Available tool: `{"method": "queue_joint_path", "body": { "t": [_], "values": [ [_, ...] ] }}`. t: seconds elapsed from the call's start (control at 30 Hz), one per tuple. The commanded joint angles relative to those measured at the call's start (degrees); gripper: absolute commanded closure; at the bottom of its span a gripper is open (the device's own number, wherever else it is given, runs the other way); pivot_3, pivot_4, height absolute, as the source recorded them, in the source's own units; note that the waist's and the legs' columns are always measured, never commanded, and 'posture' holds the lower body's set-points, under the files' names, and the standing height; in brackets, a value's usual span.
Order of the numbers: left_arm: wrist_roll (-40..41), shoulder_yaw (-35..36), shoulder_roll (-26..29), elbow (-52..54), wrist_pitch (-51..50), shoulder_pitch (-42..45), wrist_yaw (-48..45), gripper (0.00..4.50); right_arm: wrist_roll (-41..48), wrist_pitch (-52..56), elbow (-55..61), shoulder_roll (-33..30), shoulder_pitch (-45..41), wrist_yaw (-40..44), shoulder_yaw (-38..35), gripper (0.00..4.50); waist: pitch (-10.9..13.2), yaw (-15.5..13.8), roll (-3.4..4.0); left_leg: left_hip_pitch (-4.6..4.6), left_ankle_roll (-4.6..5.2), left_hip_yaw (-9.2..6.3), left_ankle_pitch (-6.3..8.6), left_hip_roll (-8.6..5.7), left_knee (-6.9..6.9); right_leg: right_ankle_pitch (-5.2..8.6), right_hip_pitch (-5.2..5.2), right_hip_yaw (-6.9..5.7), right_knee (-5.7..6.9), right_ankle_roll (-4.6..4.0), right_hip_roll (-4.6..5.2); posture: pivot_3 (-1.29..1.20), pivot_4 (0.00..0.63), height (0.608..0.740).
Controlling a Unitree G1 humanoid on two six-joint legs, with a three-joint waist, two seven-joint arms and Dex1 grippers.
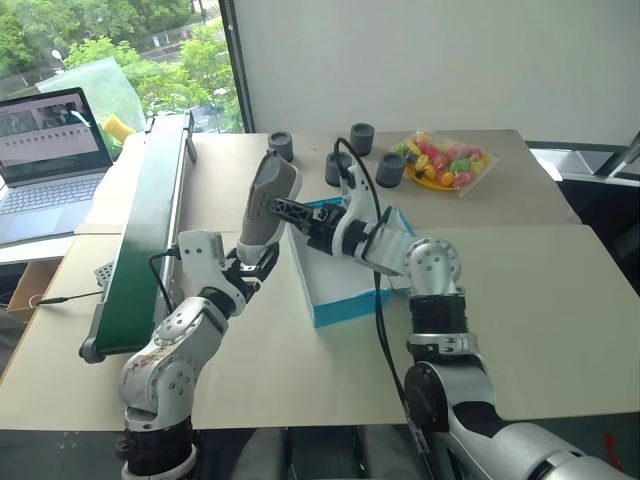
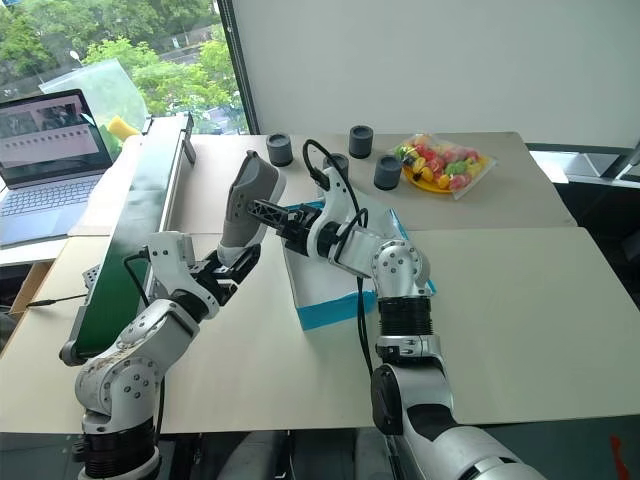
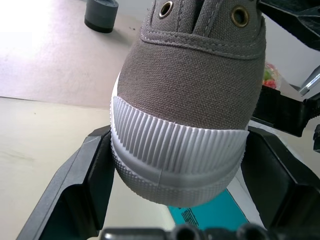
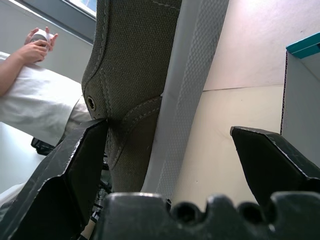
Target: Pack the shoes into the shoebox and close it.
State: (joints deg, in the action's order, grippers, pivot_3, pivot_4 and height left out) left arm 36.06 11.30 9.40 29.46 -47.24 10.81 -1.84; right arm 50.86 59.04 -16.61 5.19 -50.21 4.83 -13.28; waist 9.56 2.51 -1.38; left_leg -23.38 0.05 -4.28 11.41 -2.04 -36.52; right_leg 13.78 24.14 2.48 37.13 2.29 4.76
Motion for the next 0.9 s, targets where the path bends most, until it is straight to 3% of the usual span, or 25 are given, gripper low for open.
{"method": "queue_joint_path", "body": {
  "t": [0.03, 0.07, 0.13, 0.37, 0.5, 0.87, 0.9],
  "values": [
    [0.38, 0.06, 0.1, 2.16, 1.4, 0.68, -0.35, 1.15, 2.19, -3.08, -1.54, 5.05, -3.08, 0.78, -1.74, 0.0, 0.0, -0.03, 0.0, 0.0, 0.0, 0.0, 0.0, 0.0, 0.0, 0.0, 0.0, 0.0, 0.0, 0.0, 0.0, 0.0, 0.15, 0.74],
    [0.42, 0.11, 0.13, 2.25, 1.36, 0.68, -0.28, 1.16, 2.82, -3.21, -1.78, 5.09, -3.41, 0.89, -2.13, 0.51, 0.0, -0.02, 0.0, 0.0, 0.0, 0.0, 0.0, 0.0, 0.0, 0.0, 0.0, 0.0, 0.0, 0.0, 0.0, 0.0, 0.15, 0.74],
    [0.49, 0.16, 0.18, 2.36, 1.31, 0.64, -0.24, 1.16, 4.31, -3.02, -1.67, 5.38, -3.67, 1.05, -2.6, 0.93, 0.0, 0.03, 0.0, -0.01, 0.0, -0.01, 0.0, 0.0, 0.0, 0.0, 0.0, 0.0, 0.0, 0.0, 0.0, 0.0, 0.15, 0.74],
    [0.56, 0.42, 0.35, 2.5, 1.12, 0.55, -0.09, 1.16, 8.22, -2.55, -0.25, 6.74, -3.32, -0.13, -2.22, 3.33, 0.0, 0.02, 0.0, 0.0, 0.0, -0.03, 0.0, 0.01, 0.01, 0.0, 0.0, 0.0, 0.0, 0.0, 0.0, 0.0, 0.15, 0.74],
    [0.61, 0.64, 0.43, 2.51, 1.04, 0.57, -0.1, 1.16, 9.34, -2.61, 0.39, 7.59, -3.12, -0.78, -1.58, 4.21, 0.0, 0.04, 0.0, 0.0, 0.0, -0.03, 0.0, 0.01, 0.01, 0.0, 0.0, 0.0, 0.0, 0.0, 0.0, 0.0, 0.15, 0.74],
    [-0.75, -0.86, 1.56, 2.84, 0.59, 0.11, -0.15, 1.16, 10.13, -2.31, 2.02, 8.08, -2.72, -1.74, 1.04, 4.4, 0.0, 0.05, 0.0, 0.0, 0.0, -0.03, 0.0, 0.01, 0.01, 0.0, 0.01, 0.0, 0.0, 0.0, 0.0, 0.0, 0.15, 0.74],
    [-0.98, -1.02, 1.53, 2.91, 1.14, -0.04, -0.28, 0.75, 10.09, -2.33, 2.04, 8.0, -2.72, -1.87, 1.1, 4.4, 0.0, 0.04, 0.0, 0.0, 0.0, -0.03, 0.0, 0.01, 0.01, 0.0, 0.01, 0.0, 0.0, 0.0, 0.0, 0.0, 0.15, 0.74]
  ]
}}
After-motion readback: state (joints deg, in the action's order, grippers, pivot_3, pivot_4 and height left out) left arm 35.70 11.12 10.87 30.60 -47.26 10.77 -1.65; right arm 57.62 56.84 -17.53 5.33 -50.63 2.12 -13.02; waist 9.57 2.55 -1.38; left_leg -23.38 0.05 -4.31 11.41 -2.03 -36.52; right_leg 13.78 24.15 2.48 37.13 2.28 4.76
